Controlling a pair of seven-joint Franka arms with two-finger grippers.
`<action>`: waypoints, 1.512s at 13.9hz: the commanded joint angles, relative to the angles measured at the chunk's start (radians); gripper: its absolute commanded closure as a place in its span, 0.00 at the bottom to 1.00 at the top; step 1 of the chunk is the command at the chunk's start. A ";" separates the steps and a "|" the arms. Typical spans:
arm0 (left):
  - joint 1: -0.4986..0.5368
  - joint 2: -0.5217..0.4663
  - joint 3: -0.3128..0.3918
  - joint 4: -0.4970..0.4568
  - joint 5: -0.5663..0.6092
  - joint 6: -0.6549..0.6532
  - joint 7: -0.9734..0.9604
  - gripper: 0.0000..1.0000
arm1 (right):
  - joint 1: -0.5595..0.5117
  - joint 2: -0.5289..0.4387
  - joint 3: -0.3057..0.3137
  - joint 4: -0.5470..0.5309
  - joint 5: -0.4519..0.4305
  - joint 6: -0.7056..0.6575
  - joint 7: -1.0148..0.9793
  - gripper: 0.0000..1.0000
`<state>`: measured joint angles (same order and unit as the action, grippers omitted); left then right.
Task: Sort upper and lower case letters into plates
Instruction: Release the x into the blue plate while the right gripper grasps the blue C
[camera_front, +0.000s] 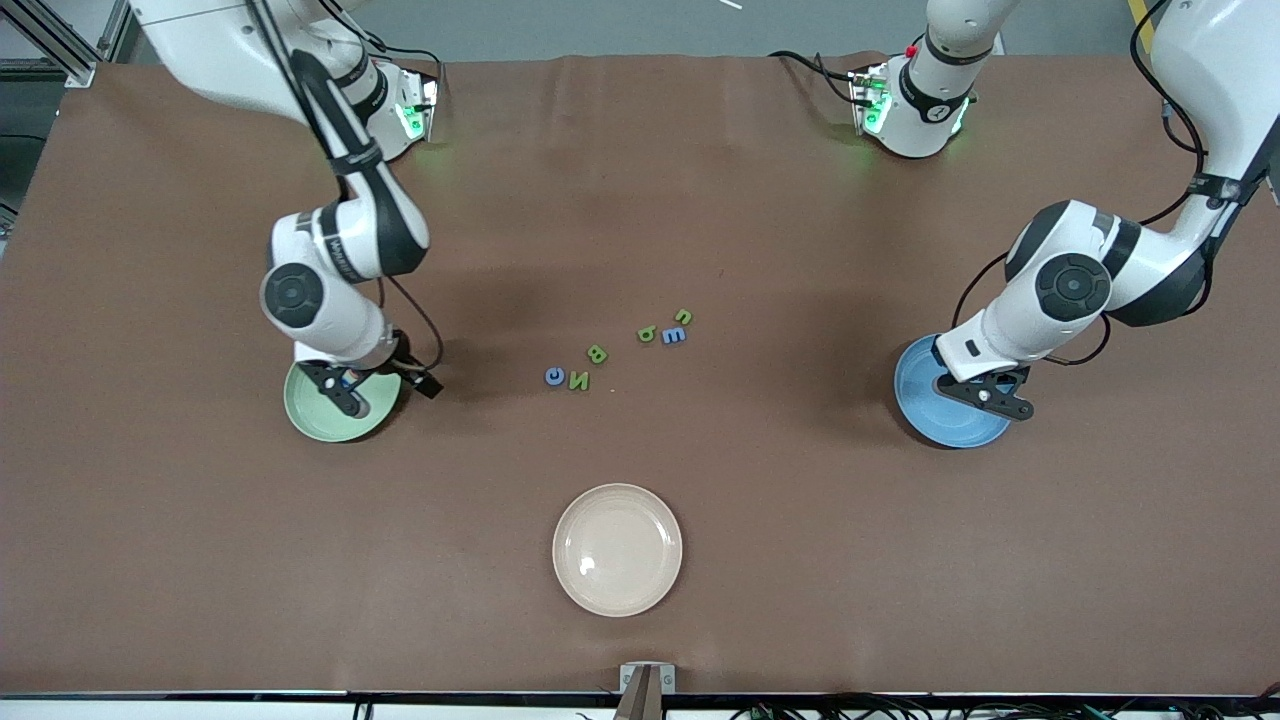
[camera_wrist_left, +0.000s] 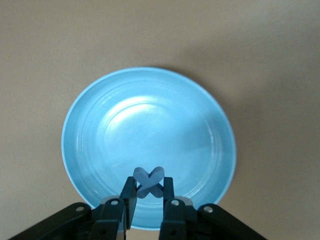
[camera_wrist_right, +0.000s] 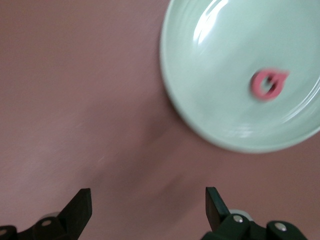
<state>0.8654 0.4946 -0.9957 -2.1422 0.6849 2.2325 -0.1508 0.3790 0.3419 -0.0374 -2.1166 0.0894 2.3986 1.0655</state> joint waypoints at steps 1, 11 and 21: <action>0.024 0.016 0.011 -0.041 0.051 0.076 0.007 0.91 | 0.089 0.086 -0.009 0.107 0.010 -0.010 0.184 0.00; 0.021 0.073 0.065 -0.079 0.131 0.119 -0.013 0.91 | 0.222 0.259 -0.010 0.261 0.003 0.016 0.484 0.00; 0.021 0.119 0.066 -0.076 0.188 0.119 -0.058 0.89 | 0.270 0.292 -0.010 0.261 0.003 0.054 0.536 0.10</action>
<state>0.8801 0.6066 -0.9259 -2.2159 0.8449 2.3369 -0.1833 0.6276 0.6216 -0.0371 -1.8681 0.0895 2.4450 1.5799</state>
